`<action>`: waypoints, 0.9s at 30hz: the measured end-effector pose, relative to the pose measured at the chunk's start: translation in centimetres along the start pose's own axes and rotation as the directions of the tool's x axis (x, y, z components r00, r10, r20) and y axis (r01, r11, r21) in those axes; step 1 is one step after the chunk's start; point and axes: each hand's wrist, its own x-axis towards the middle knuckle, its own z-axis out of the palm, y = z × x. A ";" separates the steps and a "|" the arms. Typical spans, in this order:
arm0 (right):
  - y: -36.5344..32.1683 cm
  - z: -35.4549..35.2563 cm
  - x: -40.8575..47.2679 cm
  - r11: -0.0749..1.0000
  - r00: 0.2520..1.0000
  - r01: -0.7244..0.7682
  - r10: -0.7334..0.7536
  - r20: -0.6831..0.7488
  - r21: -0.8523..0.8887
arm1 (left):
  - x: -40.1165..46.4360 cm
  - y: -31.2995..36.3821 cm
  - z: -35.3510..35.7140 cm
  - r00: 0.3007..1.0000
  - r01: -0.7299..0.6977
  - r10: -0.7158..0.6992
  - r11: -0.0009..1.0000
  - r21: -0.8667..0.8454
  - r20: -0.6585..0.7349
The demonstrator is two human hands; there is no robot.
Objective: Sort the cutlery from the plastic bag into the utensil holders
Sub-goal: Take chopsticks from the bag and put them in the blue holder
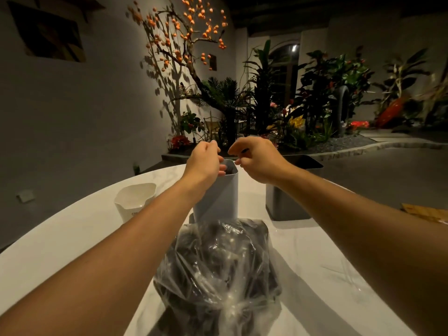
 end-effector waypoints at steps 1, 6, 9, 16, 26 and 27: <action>0.0 -0.7 -0.8 1.000 1.000 -0.003 0.003 0.001 -0.009 | -0.7 0.2 0.5 1.000 -0.009 0.009 1.000 0.001 0.014; 0.7 -4.3 -5.7 0.997 0.997 -0.075 0.075 0.000 -0.027 | -4.9 1.4 3.8 0.995 -0.028 0.026 0.999 0.024 0.095; 1.5 -6.3 -9.0 0.991 0.991 -0.129 0.130 0.019 -0.042 | -7.3 1.2 6.4 0.988 -0.036 0.022 0.996 0.086 0.156; 5.5 -9.3 -16.3 0.953 0.962 -0.253 0.266 0.059 -0.168 | -13.6 -1.5 12.7 0.946 -0.147 0.010 0.905 0.400 0.324; 11.2 -4.7 -23.6 0.857 0.800 -0.328 0.476 0.366 -0.397 | -17.5 -9.1 16.7 0.940 -0.118 -0.149 0.703 0.701 0.307; 11.4 -4.1 -23.7 0.859 0.809 -0.299 0.459 0.368 -0.415 | -17.4 -9.3 16.6 0.944 -0.126 -0.145 0.670 0.731 0.296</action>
